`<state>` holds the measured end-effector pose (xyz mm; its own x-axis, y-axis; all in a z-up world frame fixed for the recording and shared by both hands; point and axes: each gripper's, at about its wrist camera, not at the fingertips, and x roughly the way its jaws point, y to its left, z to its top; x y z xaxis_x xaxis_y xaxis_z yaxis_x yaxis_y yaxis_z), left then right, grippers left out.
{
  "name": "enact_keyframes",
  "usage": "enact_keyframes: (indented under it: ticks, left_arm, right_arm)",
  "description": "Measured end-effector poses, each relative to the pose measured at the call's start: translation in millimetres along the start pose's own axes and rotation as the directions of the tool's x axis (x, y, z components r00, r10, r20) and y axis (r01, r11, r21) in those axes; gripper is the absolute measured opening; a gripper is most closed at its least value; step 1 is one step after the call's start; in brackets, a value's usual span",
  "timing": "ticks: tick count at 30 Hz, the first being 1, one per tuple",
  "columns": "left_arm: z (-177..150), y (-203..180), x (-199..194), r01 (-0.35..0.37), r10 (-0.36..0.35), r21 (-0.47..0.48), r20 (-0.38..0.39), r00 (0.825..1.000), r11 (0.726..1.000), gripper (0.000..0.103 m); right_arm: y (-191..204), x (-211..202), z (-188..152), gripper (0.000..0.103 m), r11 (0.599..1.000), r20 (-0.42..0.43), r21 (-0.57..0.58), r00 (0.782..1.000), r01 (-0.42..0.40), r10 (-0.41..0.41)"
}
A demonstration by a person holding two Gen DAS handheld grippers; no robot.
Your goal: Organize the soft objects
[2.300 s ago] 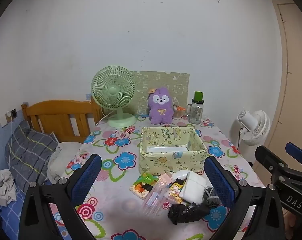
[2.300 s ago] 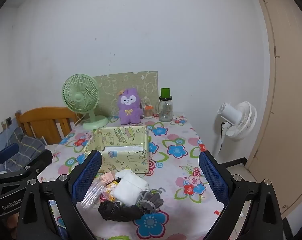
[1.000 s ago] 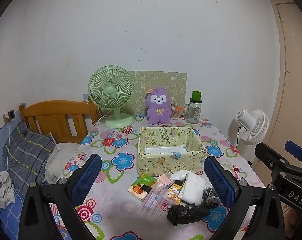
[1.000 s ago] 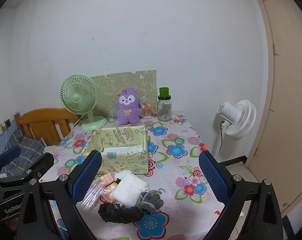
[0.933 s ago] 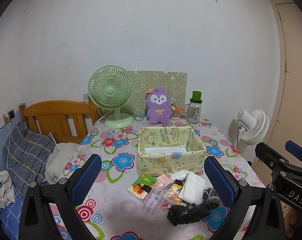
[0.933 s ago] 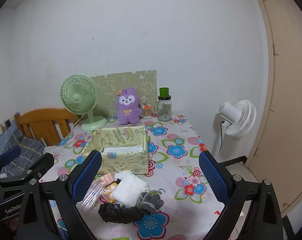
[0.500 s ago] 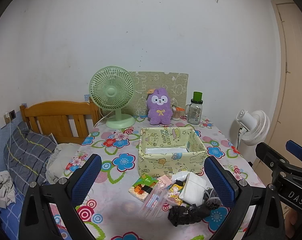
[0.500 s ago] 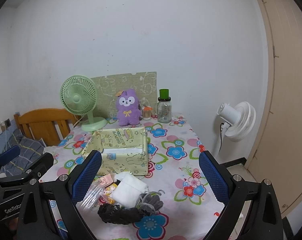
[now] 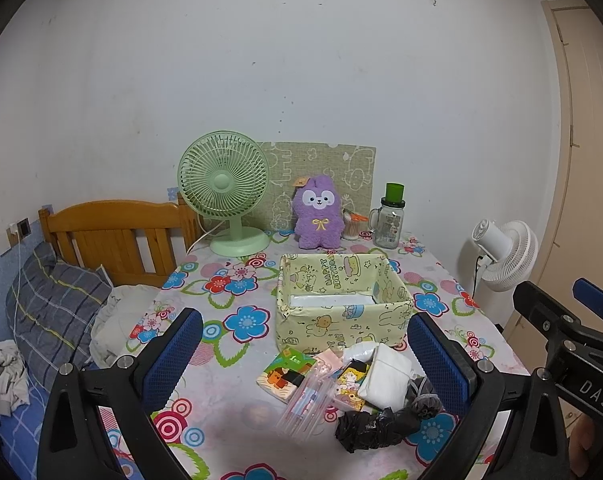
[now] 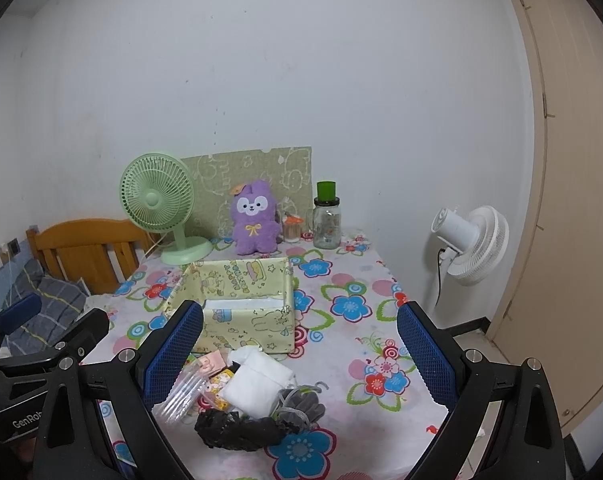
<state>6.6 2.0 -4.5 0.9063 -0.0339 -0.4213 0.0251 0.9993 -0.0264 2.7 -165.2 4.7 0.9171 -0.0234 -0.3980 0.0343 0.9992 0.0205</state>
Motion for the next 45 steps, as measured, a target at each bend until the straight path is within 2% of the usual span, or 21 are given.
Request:
enact_keyframes:
  ticks: [27,30,37,45]
  left_arm:
    - [-5.0,-1.9,15.5,0.013,-0.013,-0.005,-0.019,1.0,1.0,0.102]
    - [-8.9,-1.8,21.3,0.03,-0.03,-0.002,-0.034,0.999,1.0,0.102]
    - [-24.7,0.4,44.4,0.073,-0.074,-0.018,-0.088,0.993,0.997,0.102]
    - [-52.0,-6.7,68.0,0.089,-0.088,0.007,-0.131,0.987,0.996,0.102]
  right_arm:
    - [1.0,11.8,1.4,0.099,1.0,0.001,0.009,1.0,0.011,-0.012]
    - [0.9,16.4,-0.7,0.099,1.0,0.004,0.017,1.0,0.008,-0.008]
    - [5.8,36.8,-16.4,0.099,1.0,-0.017,0.004,1.0,-0.007,0.007]
    - [16.3,61.9,-44.9,0.099,0.999,-0.06,-0.009,0.997,-0.051,0.05]
